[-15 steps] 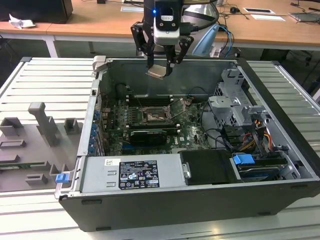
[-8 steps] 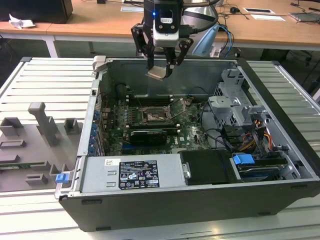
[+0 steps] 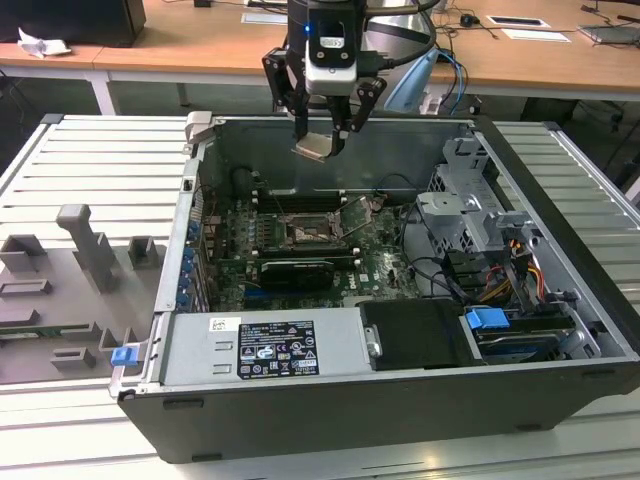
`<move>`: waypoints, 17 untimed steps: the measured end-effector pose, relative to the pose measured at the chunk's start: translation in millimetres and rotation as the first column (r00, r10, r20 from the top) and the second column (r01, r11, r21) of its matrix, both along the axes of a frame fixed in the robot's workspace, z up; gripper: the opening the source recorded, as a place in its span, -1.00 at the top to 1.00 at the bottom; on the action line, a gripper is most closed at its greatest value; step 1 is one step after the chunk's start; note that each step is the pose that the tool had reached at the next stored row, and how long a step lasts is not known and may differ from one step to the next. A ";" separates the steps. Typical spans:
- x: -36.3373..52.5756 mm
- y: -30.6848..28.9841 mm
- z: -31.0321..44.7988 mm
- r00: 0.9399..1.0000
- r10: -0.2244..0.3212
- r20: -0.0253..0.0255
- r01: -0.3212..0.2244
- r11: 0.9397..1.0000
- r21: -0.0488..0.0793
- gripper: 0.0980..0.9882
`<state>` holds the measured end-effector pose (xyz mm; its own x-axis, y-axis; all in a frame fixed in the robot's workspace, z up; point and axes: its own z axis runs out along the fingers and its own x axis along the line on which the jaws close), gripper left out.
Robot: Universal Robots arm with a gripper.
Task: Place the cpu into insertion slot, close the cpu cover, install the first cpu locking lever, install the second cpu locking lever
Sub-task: 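Place the cpu into insertion slot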
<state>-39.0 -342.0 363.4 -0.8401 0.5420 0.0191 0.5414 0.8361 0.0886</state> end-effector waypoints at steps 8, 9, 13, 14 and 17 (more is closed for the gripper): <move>0.0 0.0 -0.1 0.999 -0.053 0.000 0.053 0.999 0.000 0.02; 0.0 0.0 -0.1 0.998 -0.058 0.000 0.058 0.998 0.000 0.02; 0.0 0.0 -0.4 0.997 -0.079 0.000 0.079 0.997 0.000 0.02; 0.0 0.0 -0.5 0.997 -0.083 0.000 0.083 0.997 0.000 0.02; 0.0 0.1 -0.9 0.996 -0.088 0.000 0.088 0.996 0.000 0.02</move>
